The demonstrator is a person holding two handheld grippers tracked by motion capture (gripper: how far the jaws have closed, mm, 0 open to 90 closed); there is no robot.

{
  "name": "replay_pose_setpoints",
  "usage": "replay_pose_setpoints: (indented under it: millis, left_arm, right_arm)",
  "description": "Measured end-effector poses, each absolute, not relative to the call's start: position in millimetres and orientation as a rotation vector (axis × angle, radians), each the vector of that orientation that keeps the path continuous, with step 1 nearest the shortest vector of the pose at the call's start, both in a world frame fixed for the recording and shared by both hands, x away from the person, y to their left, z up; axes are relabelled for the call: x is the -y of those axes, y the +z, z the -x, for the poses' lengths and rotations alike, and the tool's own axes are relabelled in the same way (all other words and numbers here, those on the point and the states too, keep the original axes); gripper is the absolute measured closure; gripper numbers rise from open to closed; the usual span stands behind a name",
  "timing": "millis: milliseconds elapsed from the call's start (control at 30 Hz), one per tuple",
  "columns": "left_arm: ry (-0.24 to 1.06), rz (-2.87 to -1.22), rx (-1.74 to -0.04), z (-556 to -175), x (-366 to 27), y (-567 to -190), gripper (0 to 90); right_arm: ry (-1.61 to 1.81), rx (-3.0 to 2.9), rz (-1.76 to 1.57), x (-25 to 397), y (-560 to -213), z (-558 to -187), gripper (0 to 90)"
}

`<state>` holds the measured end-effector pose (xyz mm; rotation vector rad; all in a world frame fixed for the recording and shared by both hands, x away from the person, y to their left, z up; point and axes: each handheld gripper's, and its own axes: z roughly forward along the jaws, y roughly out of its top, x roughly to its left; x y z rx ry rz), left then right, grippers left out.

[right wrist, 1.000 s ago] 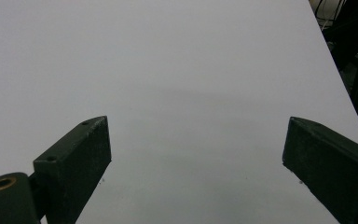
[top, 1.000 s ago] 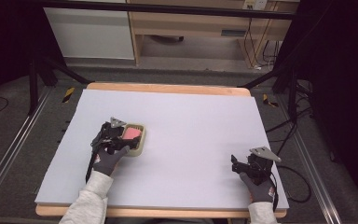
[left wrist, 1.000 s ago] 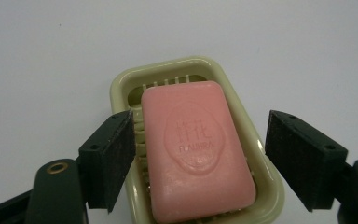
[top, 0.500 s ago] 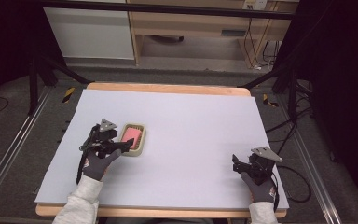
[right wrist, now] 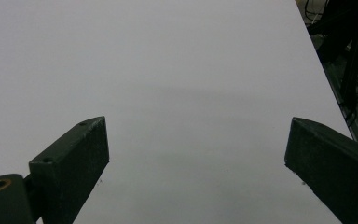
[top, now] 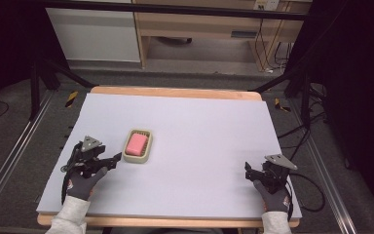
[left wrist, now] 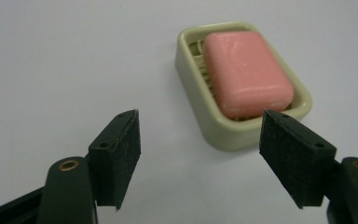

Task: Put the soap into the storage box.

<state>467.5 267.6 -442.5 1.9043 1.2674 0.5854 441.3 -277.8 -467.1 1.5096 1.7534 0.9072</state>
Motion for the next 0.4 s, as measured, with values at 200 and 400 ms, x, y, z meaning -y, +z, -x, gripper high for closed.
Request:
replay_pose_setpoints:
  millis: [200,400]
  left_arm:
    - [0.604,-1.896,-1.327,-462,-282,-456,27.8]
    - [0.617,-1.902,-1.355,-458,-289,-462,28.3]
  right_arm:
    - [0.901,-1.754,-1.522,279,-469,-440,6.2]
    - [0.900,-1.761,-1.534,279,-469,-440,6.3]
